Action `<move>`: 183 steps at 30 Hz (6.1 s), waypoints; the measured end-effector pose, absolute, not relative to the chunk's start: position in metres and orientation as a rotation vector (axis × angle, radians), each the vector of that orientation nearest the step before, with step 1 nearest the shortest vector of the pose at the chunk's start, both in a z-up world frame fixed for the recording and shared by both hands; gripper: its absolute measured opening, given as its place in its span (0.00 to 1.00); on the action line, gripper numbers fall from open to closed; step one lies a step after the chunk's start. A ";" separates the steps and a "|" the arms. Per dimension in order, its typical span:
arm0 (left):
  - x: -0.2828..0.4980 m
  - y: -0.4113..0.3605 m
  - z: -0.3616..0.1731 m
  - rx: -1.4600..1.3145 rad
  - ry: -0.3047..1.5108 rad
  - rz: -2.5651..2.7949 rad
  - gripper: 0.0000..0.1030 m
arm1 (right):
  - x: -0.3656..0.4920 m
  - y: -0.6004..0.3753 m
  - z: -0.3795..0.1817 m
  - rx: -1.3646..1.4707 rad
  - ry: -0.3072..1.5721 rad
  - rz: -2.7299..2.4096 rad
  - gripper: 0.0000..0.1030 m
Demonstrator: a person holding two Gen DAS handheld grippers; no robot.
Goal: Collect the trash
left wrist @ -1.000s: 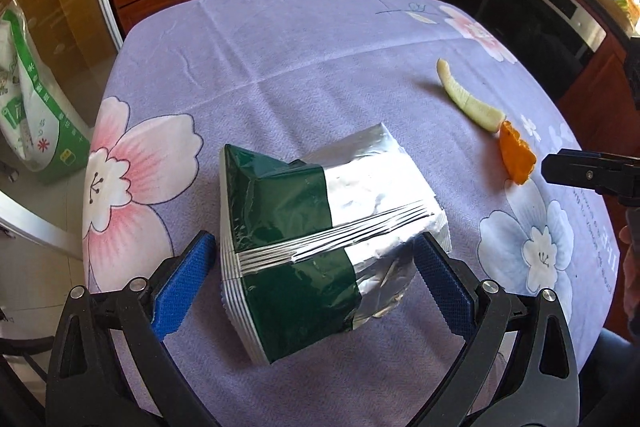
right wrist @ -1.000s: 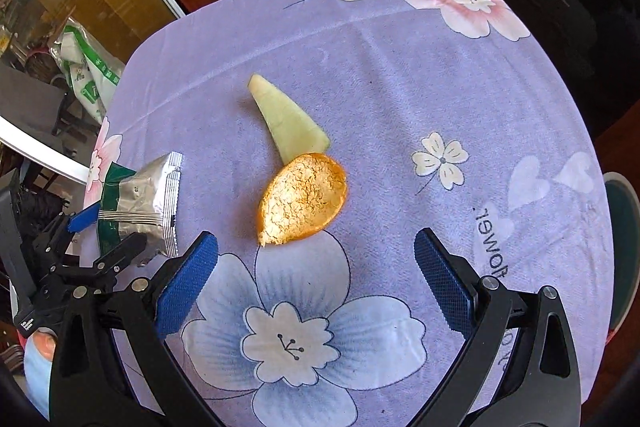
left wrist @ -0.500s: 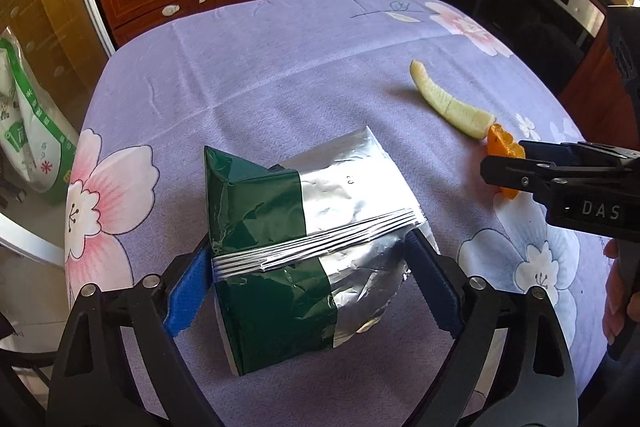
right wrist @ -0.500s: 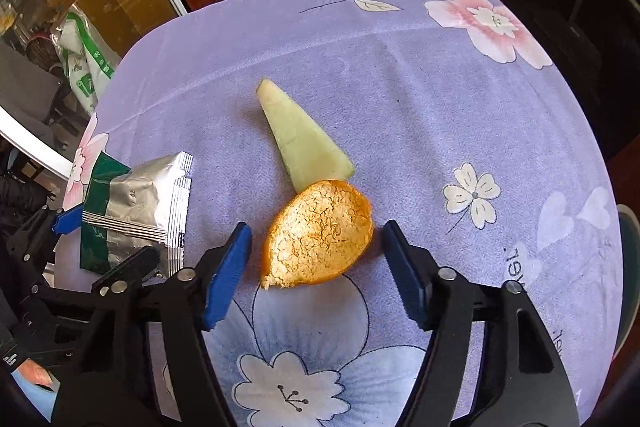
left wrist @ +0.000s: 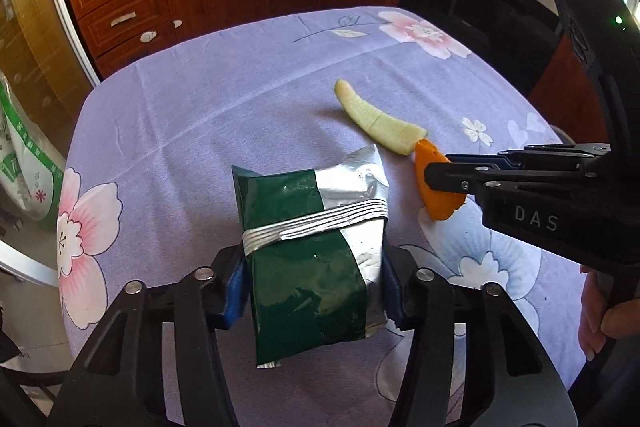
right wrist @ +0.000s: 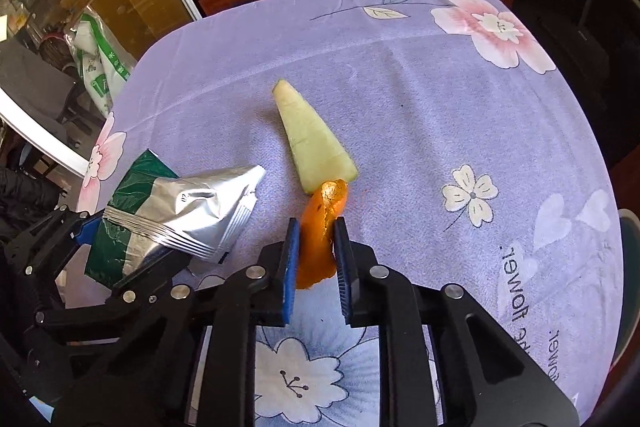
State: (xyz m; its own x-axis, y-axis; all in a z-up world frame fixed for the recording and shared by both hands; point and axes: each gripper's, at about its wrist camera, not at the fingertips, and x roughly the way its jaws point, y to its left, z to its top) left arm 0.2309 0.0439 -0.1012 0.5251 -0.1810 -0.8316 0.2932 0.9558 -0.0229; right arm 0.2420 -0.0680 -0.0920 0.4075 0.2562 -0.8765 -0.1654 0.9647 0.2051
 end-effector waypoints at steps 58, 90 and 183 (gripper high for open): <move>0.175 -0.273 -0.043 0.290 1.036 -0.708 0.04 | 0.082 -0.438 -0.023 0.504 0.873 -0.124 0.10; 0.201 -0.382 -0.114 0.324 1.217 -0.740 0.80 | 0.107 -0.502 -0.085 0.594 1.024 -0.139 0.13; 0.101 -0.212 -0.050 0.186 0.944 -0.376 0.96 | 0.019 -0.369 -0.026 0.019 1.041 -0.109 0.94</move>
